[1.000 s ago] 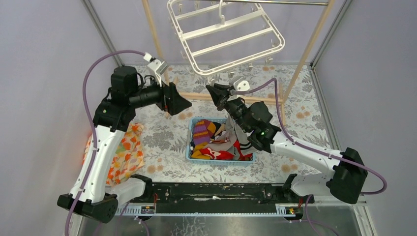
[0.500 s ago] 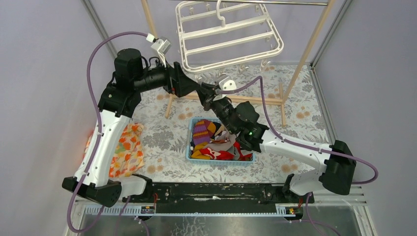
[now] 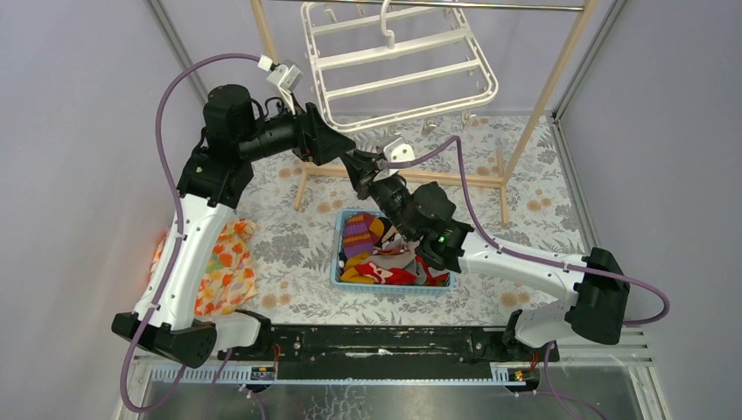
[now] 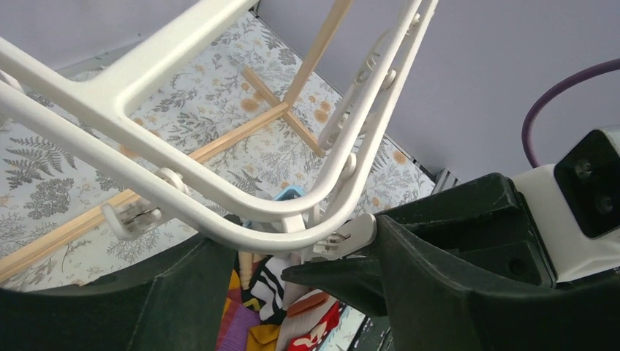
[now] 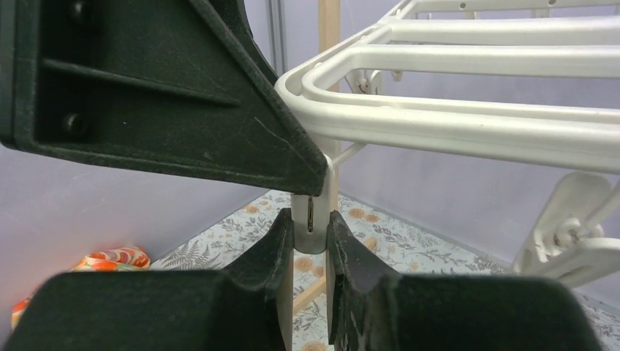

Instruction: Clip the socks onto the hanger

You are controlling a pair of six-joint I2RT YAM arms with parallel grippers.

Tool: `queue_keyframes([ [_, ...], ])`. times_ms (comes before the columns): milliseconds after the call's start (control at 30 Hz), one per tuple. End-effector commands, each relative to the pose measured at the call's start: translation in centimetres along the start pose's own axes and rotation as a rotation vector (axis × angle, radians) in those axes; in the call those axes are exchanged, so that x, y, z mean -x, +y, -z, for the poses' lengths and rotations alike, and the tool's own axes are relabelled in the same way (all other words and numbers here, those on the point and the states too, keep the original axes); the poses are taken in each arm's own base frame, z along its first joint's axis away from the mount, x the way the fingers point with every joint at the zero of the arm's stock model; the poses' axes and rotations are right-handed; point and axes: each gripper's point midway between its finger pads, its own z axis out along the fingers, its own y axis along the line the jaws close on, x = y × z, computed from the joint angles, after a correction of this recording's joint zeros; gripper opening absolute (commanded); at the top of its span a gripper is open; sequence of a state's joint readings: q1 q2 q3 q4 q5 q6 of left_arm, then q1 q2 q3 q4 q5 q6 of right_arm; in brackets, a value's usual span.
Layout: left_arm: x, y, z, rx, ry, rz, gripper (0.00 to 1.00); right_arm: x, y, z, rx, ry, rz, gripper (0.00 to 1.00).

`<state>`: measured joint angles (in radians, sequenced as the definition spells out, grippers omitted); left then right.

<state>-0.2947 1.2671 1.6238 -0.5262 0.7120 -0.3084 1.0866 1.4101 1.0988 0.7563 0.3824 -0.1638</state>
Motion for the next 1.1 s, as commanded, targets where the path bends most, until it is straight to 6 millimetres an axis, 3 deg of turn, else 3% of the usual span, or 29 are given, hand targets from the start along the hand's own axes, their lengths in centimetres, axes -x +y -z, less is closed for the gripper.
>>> queue_keyframes([
  [0,1.0,-0.7,-0.7,-0.057,-0.041,-0.023,0.71,1.5,2.2,-0.2,0.058,-0.021,-0.041,0.00],
  [200,0.9,-0.9,-0.7,-0.066,-0.043,-0.016,0.66,1.2,2.9,-0.4,0.074,-0.006,-0.067,0.00],
  [533,0.6,-0.8,-0.8,-0.072,-0.064,0.011,0.73,0.7,4.1,-0.4,0.100,0.030,-0.086,0.00],
  [700,1.4,-0.6,-0.9,-0.060,-0.093,0.005,0.58,0.5,4.6,-0.1,0.111,0.043,-0.087,0.00],
  [800,1.4,-0.4,-1.1,-0.053,-0.095,0.005,0.43,0.4,4.6,0.1,0.113,0.053,-0.101,0.00],
  [933,1.1,0.0,-1.2,-0.042,-0.095,0.011,0.18,0.3,4.3,0.3,0.095,0.076,-0.132,0.19],
  [1067,0.8,-0.1,-0.9,-0.040,-0.087,0.016,0.06,0.2,2.7,1.0,0.016,0.122,-0.145,0.49],
])
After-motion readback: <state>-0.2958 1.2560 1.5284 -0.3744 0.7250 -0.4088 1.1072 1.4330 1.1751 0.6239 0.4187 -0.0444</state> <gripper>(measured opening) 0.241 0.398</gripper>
